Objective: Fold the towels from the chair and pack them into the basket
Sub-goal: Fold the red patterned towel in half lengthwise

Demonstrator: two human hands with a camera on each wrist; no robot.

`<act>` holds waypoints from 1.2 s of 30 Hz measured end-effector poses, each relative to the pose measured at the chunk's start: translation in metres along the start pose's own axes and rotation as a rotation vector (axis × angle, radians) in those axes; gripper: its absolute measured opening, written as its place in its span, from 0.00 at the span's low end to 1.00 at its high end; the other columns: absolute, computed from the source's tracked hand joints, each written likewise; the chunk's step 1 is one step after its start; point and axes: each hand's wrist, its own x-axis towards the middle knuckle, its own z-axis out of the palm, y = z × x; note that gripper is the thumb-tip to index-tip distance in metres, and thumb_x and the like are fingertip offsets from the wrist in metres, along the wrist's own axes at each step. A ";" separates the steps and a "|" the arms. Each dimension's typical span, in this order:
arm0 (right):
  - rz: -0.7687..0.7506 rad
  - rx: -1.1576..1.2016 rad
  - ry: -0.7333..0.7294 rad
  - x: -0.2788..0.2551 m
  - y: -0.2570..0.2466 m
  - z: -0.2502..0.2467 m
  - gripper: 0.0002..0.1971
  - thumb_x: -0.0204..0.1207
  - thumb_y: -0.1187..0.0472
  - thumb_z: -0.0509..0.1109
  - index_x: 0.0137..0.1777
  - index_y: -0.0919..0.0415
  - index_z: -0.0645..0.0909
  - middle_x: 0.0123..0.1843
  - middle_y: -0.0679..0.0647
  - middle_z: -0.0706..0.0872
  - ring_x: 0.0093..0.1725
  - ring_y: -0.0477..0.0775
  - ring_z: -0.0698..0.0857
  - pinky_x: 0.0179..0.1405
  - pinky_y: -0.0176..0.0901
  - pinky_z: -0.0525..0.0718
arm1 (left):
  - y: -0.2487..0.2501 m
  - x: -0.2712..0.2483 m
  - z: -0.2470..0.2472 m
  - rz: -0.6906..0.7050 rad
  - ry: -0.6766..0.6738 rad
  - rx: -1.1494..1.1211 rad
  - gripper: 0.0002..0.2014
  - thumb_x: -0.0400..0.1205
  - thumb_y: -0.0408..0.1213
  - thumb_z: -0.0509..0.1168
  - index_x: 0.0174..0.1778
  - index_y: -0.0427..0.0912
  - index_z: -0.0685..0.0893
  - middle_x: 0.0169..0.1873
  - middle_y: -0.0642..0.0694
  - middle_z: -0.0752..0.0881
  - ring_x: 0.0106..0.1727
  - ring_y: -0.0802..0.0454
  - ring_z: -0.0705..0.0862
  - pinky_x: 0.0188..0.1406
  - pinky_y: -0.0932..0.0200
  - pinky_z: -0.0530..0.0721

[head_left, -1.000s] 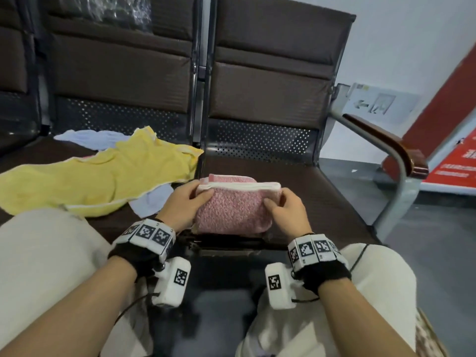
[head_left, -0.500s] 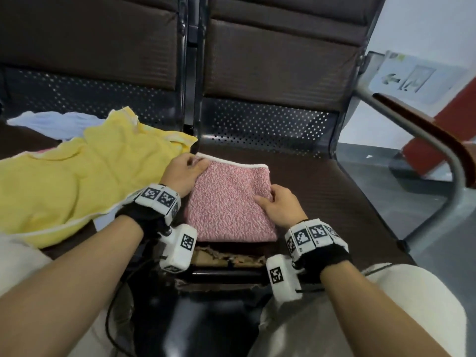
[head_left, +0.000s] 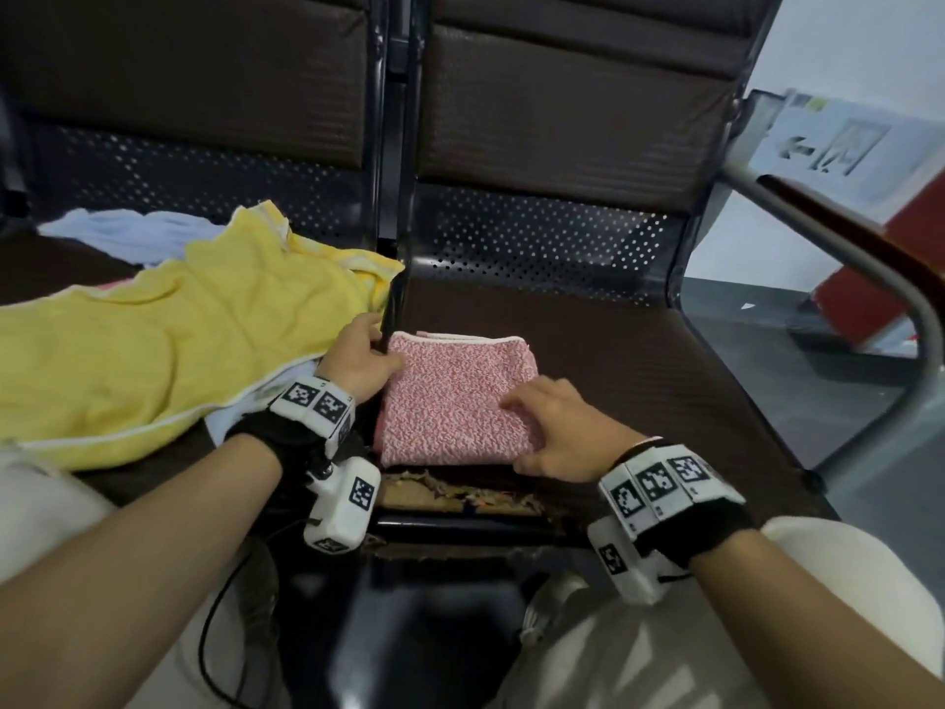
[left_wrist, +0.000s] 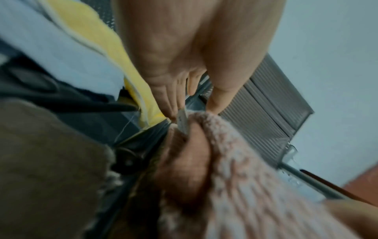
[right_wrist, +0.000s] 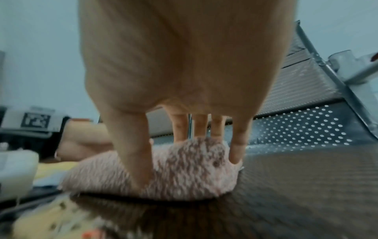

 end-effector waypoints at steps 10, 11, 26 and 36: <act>0.143 -0.056 0.106 0.002 -0.015 0.002 0.17 0.76 0.65 0.62 0.64 0.59 0.78 0.63 0.61 0.83 0.65 0.63 0.78 0.63 0.50 0.78 | -0.001 -0.067 0.002 0.436 -0.380 0.674 0.35 0.74 0.57 0.69 0.76 0.50 0.68 0.69 0.52 0.70 0.72 0.53 0.68 0.72 0.57 0.67; 0.166 -0.031 0.096 0.000 -0.016 0.001 0.17 0.76 0.64 0.61 0.66 0.58 0.77 0.63 0.62 0.82 0.65 0.64 0.78 0.64 0.52 0.78 | -0.002 -0.068 0.002 0.449 -0.348 0.709 0.34 0.76 0.51 0.69 0.77 0.50 0.67 0.71 0.51 0.69 0.73 0.52 0.69 0.72 0.57 0.68; 0.198 0.278 0.262 -0.030 -0.015 -0.022 0.08 0.69 0.50 0.72 0.44 0.49 0.79 0.42 0.51 0.86 0.51 0.57 0.83 0.62 0.53 0.76 | 0.030 -0.064 -0.029 0.328 -0.285 0.477 0.06 0.84 0.33 0.58 0.45 0.37 0.78 0.41 0.38 0.81 0.44 0.40 0.79 0.40 0.51 0.71; 0.448 0.398 0.125 0.020 0.015 -0.018 0.19 0.74 0.49 0.73 0.52 0.68 0.84 0.49 0.59 0.88 0.51 0.56 0.85 0.50 0.48 0.80 | 0.020 -0.005 -0.011 0.032 -0.302 0.342 0.09 0.79 0.36 0.66 0.55 0.43 0.82 0.51 0.41 0.86 0.52 0.44 0.85 0.53 0.49 0.83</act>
